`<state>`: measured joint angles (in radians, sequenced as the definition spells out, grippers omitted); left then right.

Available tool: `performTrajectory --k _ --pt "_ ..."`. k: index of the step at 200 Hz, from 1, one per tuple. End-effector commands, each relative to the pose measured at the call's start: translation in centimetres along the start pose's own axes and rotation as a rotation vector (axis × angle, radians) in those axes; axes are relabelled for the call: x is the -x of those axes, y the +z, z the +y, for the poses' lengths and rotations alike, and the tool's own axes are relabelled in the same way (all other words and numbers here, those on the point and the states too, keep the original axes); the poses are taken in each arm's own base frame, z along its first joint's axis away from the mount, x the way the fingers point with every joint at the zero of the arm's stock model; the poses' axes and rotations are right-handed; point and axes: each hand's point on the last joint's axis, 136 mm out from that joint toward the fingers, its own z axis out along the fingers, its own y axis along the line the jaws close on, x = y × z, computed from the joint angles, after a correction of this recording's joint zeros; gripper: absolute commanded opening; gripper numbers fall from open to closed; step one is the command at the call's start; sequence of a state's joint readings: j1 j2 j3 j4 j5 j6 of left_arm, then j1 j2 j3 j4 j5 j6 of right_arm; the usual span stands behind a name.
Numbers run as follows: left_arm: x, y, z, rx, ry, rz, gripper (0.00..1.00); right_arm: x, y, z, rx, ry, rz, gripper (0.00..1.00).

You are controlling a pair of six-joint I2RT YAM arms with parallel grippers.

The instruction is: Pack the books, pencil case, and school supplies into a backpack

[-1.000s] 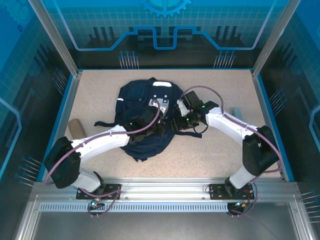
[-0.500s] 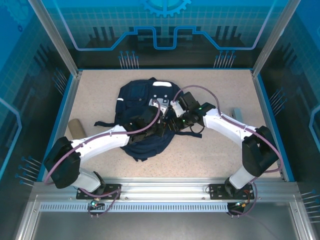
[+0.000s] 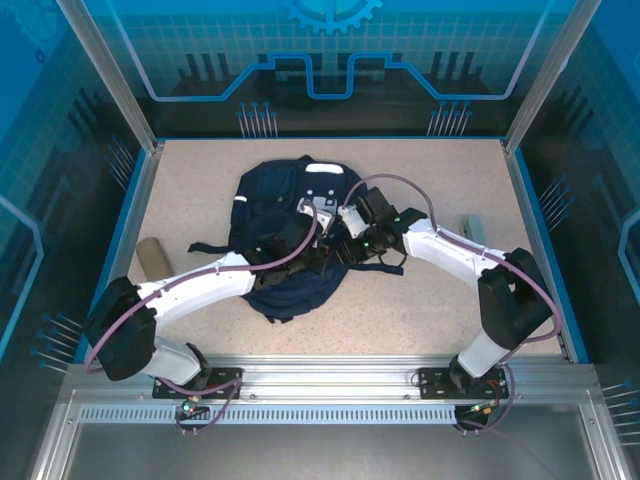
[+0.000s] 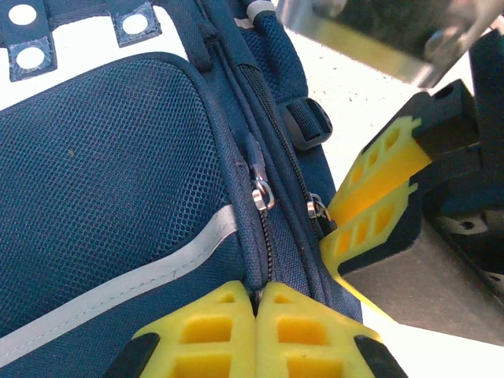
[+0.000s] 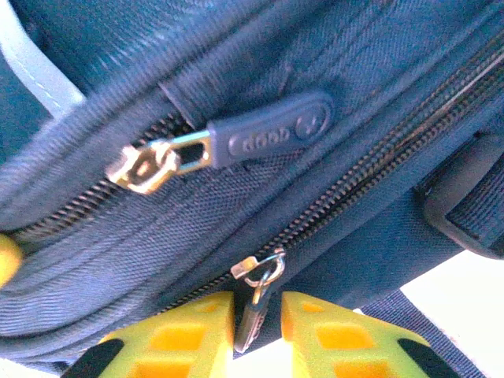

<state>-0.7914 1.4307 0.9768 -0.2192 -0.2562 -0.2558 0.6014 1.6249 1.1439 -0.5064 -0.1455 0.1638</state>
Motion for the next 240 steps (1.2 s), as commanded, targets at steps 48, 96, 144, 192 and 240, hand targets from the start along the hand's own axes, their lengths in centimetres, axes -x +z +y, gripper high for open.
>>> performTrajectory --k 48,96,144,192,240 --pt "2.8 -1.6 -0.8 -0.048 -0.005 -0.106 0.0 0.7 1.5 -0.5 -0.014 -0.021 0.001 0.27" --pt "2.9 -1.5 -0.7 -0.043 -0.017 -0.109 0.0 1.2 0.7 -0.4 -0.02 -0.02 -0.024 0.08" --pt "4.4 -0.2 0.1 -0.045 -0.187 -0.189 0.0 -0.8 -1.0 3.0 0.152 0.027 -0.048 0.0" --pt "5.5 1.5 -0.6 -0.124 -0.275 -0.18 0.0 -2.1 -1.6 6.3 0.316 0.069 -0.093 0.0" --pt "4.3 -0.4 0.4 -0.157 -0.269 -0.128 0.44 0.7 -4.8 1.0 0.2 0.228 -0.219 0.0"
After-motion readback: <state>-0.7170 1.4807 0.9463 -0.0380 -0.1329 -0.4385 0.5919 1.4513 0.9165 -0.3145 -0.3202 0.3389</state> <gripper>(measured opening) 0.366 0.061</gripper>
